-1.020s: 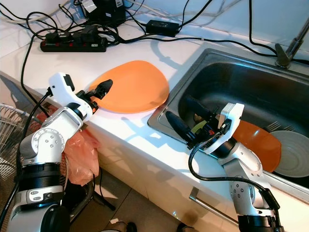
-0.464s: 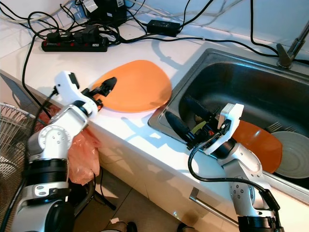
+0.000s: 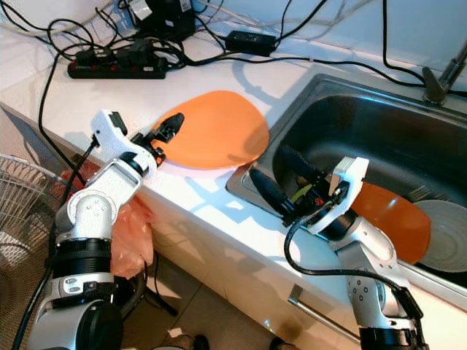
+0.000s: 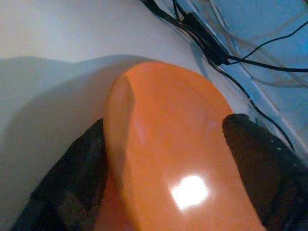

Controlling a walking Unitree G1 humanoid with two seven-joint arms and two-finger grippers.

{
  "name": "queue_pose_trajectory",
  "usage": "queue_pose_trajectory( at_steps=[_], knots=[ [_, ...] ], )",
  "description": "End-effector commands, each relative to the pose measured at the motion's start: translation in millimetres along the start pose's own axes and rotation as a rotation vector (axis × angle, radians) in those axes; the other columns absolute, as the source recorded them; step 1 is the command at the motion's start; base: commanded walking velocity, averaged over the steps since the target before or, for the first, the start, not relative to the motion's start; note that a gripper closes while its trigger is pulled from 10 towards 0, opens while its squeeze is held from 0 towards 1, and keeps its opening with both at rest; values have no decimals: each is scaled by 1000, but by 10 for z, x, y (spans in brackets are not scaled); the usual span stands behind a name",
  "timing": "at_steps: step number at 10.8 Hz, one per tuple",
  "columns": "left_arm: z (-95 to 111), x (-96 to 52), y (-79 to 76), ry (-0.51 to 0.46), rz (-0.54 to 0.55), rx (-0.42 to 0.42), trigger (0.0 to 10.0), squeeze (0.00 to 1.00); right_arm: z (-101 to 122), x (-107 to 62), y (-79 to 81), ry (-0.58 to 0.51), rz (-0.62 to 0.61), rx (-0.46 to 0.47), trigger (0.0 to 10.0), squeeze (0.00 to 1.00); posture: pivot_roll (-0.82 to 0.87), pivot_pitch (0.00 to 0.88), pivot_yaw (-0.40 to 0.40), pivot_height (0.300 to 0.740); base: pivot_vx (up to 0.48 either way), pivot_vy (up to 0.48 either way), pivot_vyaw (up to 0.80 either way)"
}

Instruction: Kitchen organization

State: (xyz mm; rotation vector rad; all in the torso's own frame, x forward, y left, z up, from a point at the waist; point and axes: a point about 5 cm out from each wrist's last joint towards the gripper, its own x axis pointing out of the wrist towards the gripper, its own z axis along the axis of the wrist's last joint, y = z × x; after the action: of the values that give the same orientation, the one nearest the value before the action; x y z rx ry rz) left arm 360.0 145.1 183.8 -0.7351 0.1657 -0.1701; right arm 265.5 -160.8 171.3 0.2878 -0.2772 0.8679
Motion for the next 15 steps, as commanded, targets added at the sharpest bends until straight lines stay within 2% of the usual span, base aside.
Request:
queue_pose_trajectory(
  at_steps=[1,15],
  knots=[
    [-180,3,108,82,52,-14,0,0,-94,-35,-2,24,-18,45,10000,0,24,137,78,740,0,0,0],
    [-123,0,119,56,63,-24,0,0,-105,-23,4,25,-19,48,10000,0,31,143,80,740,0,0,0]
  ],
)
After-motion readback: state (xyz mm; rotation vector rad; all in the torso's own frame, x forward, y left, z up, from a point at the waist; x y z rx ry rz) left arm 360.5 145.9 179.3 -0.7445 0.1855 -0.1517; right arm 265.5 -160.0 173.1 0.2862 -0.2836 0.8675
